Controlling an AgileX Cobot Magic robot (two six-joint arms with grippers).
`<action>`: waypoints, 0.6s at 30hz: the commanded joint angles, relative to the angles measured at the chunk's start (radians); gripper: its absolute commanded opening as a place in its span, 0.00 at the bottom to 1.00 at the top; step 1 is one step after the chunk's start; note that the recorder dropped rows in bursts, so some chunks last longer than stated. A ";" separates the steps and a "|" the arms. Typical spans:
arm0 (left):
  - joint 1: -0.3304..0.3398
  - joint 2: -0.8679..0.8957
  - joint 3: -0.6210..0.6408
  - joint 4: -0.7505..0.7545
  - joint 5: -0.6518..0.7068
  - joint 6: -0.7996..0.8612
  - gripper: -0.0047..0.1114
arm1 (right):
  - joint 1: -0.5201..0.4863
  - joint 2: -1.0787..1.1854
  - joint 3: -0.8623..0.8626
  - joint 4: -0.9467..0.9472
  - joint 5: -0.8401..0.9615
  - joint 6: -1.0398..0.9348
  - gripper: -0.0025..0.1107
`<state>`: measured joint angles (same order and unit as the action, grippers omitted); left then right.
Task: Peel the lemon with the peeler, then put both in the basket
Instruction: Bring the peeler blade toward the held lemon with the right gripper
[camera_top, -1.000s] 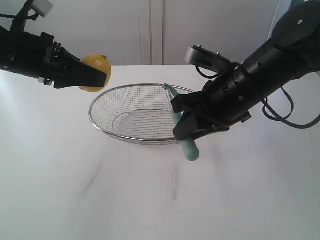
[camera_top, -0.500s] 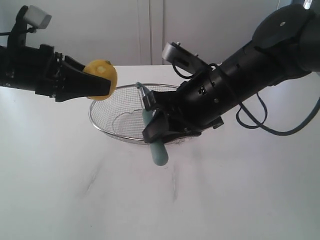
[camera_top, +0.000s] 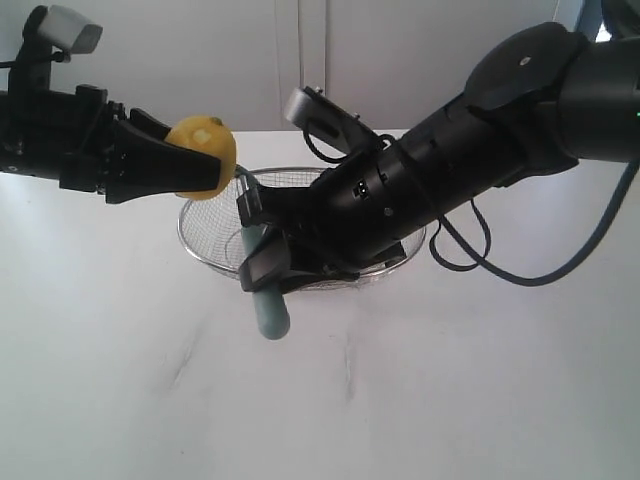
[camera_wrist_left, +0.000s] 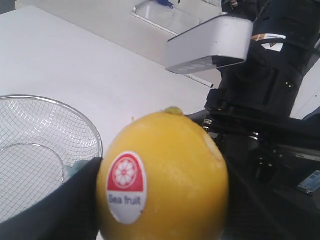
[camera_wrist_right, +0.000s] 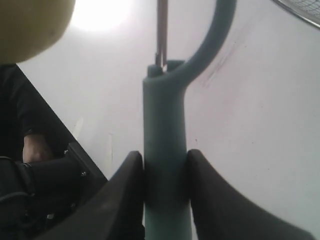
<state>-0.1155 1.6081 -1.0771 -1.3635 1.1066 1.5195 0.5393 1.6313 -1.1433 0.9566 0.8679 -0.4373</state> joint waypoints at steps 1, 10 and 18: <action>0.002 -0.014 0.008 -0.026 0.022 0.005 0.04 | 0.001 -0.001 0.005 0.037 -0.016 -0.011 0.02; 0.002 -0.014 0.008 -0.026 0.029 0.005 0.04 | 0.001 -0.035 0.005 0.091 -0.031 -0.011 0.02; 0.002 -0.014 0.008 -0.026 0.030 0.005 0.04 | 0.001 -0.075 0.005 0.091 -0.075 -0.002 0.02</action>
<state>-0.1155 1.6081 -1.0771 -1.3635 1.1066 1.5201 0.5393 1.5805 -1.1433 1.0345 0.8115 -0.4373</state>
